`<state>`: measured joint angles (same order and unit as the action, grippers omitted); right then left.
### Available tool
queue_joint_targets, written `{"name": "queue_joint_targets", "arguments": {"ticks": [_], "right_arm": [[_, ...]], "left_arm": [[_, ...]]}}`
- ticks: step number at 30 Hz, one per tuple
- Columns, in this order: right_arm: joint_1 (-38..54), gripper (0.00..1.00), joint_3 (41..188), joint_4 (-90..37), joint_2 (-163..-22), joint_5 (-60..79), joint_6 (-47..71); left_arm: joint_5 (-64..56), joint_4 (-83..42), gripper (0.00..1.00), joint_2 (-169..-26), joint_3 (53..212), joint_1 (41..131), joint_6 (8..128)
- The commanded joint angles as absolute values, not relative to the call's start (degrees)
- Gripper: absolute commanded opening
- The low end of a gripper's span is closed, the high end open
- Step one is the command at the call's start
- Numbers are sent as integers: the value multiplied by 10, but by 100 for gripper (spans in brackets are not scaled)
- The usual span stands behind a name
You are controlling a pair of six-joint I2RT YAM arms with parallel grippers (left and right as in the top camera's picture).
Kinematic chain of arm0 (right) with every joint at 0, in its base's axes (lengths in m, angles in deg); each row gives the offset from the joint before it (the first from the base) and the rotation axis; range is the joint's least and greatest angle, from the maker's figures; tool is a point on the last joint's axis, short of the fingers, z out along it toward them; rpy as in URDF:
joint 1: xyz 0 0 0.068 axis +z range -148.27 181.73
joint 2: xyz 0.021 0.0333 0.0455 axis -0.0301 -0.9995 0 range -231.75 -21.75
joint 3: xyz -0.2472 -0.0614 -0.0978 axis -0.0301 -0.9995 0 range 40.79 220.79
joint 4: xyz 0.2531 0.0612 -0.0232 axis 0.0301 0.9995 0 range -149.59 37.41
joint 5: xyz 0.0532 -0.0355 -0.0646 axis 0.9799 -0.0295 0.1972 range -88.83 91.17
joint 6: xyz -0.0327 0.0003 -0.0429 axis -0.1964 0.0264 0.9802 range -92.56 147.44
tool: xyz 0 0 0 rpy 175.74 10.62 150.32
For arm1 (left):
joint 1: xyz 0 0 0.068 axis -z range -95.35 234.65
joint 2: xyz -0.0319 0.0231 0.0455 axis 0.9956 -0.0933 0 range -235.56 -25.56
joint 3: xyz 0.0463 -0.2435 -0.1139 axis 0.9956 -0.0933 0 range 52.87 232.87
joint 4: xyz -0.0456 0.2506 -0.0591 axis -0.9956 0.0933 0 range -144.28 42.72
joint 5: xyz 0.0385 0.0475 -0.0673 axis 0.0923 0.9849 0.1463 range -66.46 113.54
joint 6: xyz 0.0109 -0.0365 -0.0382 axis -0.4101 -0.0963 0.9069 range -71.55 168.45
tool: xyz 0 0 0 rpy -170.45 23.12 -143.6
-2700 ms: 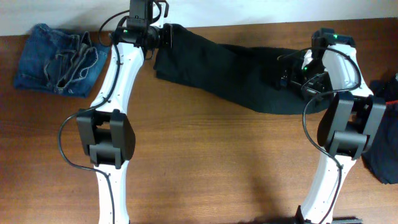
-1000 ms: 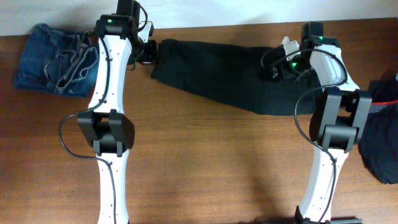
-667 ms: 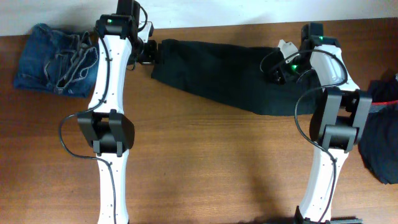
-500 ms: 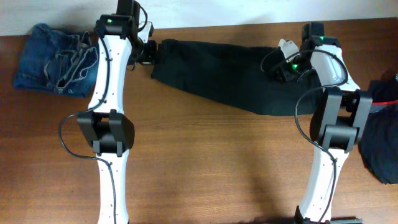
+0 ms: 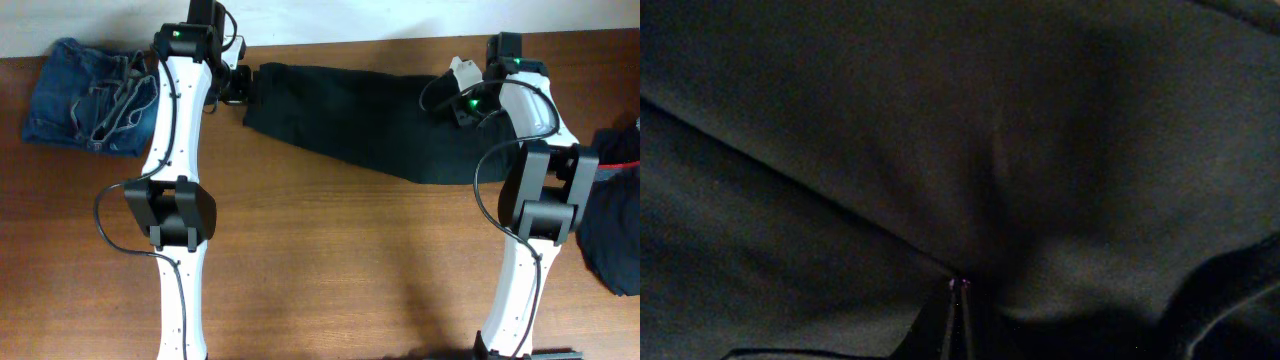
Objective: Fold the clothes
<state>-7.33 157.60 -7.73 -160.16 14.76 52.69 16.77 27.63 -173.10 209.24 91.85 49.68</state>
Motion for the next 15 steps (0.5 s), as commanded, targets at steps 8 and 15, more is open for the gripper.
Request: {"name": "queue_joint_targets", "arguments": {"ticks": [8, 15], "right_arm": [[-73, 4, 1717, -74, -1604, 153, 459], [-73, 4, 1734, -102, -1611, 153, 451]], "left_arm": [[174, 278, 99, -1731, 2097, 916, 488], [174, 277, 99, -1731, 2097, 915, 488]]}}
